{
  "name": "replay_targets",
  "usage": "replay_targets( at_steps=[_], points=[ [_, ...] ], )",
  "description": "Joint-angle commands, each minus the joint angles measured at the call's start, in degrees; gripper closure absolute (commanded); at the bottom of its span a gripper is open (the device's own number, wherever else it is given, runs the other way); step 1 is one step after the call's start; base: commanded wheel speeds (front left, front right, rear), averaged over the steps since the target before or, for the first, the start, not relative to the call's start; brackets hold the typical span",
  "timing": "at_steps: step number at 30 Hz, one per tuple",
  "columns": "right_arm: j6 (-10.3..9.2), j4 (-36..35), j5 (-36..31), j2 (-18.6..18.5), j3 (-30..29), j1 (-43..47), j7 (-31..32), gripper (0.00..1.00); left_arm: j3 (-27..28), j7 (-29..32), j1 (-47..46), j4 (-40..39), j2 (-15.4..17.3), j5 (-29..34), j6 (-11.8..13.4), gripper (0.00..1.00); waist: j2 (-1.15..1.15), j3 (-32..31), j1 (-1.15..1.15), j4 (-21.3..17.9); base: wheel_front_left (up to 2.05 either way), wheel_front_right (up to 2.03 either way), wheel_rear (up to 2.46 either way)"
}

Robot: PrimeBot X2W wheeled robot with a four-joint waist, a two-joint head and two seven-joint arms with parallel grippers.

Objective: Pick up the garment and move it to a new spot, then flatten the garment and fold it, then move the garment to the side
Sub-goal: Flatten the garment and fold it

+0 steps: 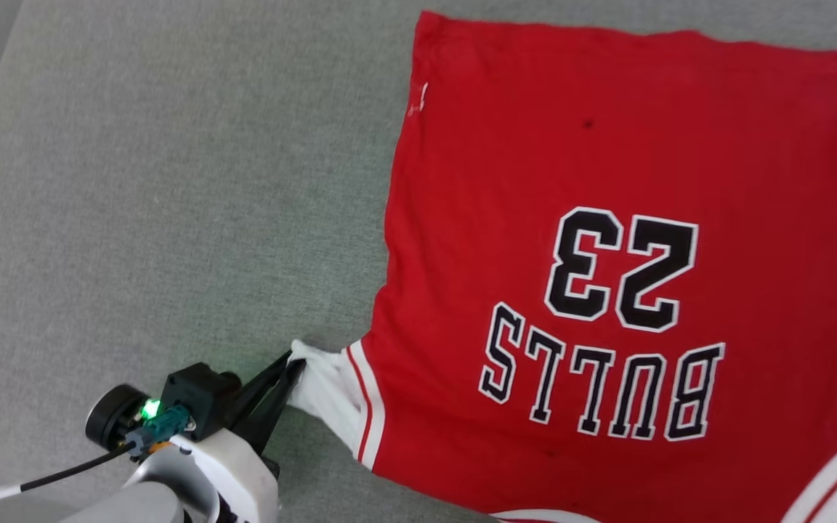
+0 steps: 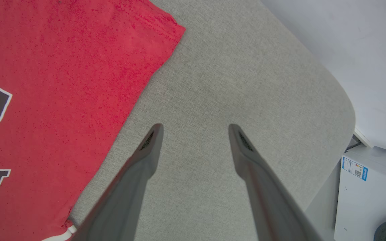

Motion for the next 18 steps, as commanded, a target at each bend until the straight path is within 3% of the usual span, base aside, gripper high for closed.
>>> replay_targets(
  at_steps=[1, 8, 17, 18],
  points=[
    [-0.07, 1.5, -1.6, 0.9, -0.6, -1.7, 0.9, 0.0, 0.4, -0.4, -1.2, -0.1, -0.5, 0.6, 0.0, 1.0, 0.0, 4.4, -0.02, 3.3, 0.0, 0.0, 0.0],
    [-0.06, 7.6, -6.5, 6.7, -4.8, -5.0, 3.0, 0.0, 1.3, -1.3, -2.5, -0.7, -2.3, 1.8, 0.5, 1.0, 0.0, 8.6, -0.02, 5.5, 0.0, 0.0, 0.0],
    [-0.06, 10.6, -9.8, 10.3, -6.4, 2.9, 3.6, 0.0, 2.5, -2.0, -1.8, -0.3, -3.5, 2.6, 1.0, 1.0, 0.0, 10.8, -0.02, 6.6, 0.0, 0.0, 0.0],
    [-0.06, 10.3, -9.7, 10.1, -6.3, 3.4, 3.7, 0.64, 2.6, -2.0, -1.7, -0.1, -3.7, 2.6, 1.0, 1.0, 0.0, 10.8, -0.02, 6.6, 0.0, 0.0, 0.0]
  ],
)
